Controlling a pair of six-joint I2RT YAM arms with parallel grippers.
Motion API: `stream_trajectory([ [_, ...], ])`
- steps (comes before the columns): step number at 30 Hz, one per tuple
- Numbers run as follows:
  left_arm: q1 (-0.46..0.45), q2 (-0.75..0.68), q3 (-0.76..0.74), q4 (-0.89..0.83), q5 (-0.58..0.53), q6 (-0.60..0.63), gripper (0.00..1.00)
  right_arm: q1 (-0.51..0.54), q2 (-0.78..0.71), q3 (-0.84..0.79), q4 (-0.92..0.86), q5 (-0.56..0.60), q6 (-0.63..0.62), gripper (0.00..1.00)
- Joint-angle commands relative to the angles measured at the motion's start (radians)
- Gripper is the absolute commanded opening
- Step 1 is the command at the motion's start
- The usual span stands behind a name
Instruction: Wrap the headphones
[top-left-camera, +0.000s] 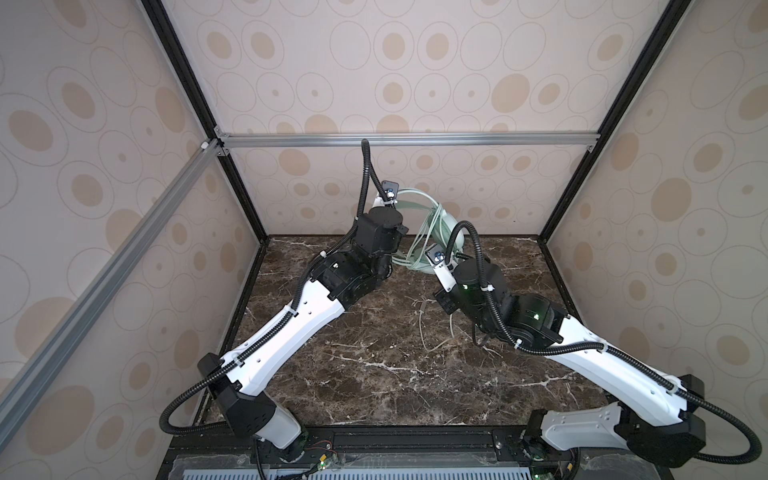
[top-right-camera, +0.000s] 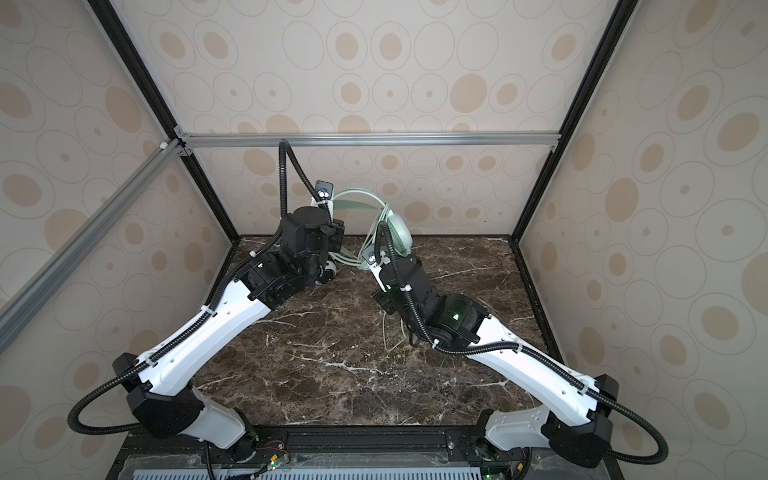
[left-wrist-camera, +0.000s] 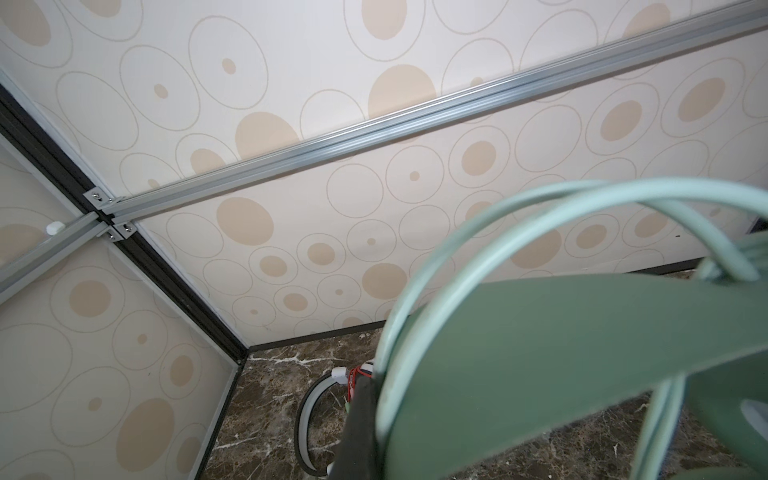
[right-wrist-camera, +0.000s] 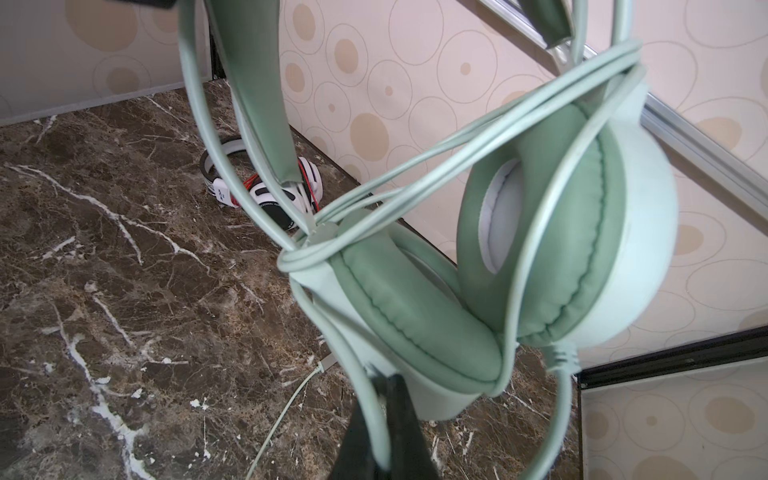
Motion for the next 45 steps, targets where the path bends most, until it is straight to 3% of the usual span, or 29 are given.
stream_trajectory([
  [1, -0.021, 0.018, 0.087, 0.091, -0.029, 0.031, 0.0, -0.005, -0.003, -0.013, 0.042, 0.062, -0.027, 0.07],
  [9, -0.037, 0.028, 0.099, 0.082, -0.026, 0.018, 0.0, -0.003, -0.001, -0.02, 0.112, 0.136, -0.196, 0.1],
  [14, -0.045, 0.028, 0.108, 0.071, -0.02, 0.017, 0.0, 0.007, -0.033, -0.06, 0.204, 0.023, -0.223, 0.1],
  [20, -0.051, 0.018, 0.106, 0.059, -0.024, 0.006, 0.0, 0.026, -0.086, -0.122, 0.336, -0.088, -0.166, 0.09],
  [24, -0.055, 0.0, 0.092, 0.062, -0.057, 0.027, 0.0, 0.027, -0.095, -0.114, 0.296, -0.048, -0.161, 0.09],
  [31, -0.076, -0.043, 0.053, 0.15, -0.18, 0.108, 0.0, 0.064, -0.098, -0.085, 0.158, 0.101, -0.265, 0.1],
  [35, -0.105, -0.052, 0.016, 0.231, -0.243, 0.153, 0.0, 0.067, -0.128, -0.091, 0.154, 0.109, -0.227, 0.12],
  [41, -0.122, -0.025, 0.036, 0.25, -0.225, 0.206, 0.0, 0.068, -0.13, -0.095, 0.168, 0.17, -0.249, 0.12],
  [45, -0.127, -0.003, 0.061, 0.213, -0.184, 0.206, 0.0, 0.068, -0.103, -0.078, 0.235, 0.224, -0.377, 0.14],
])
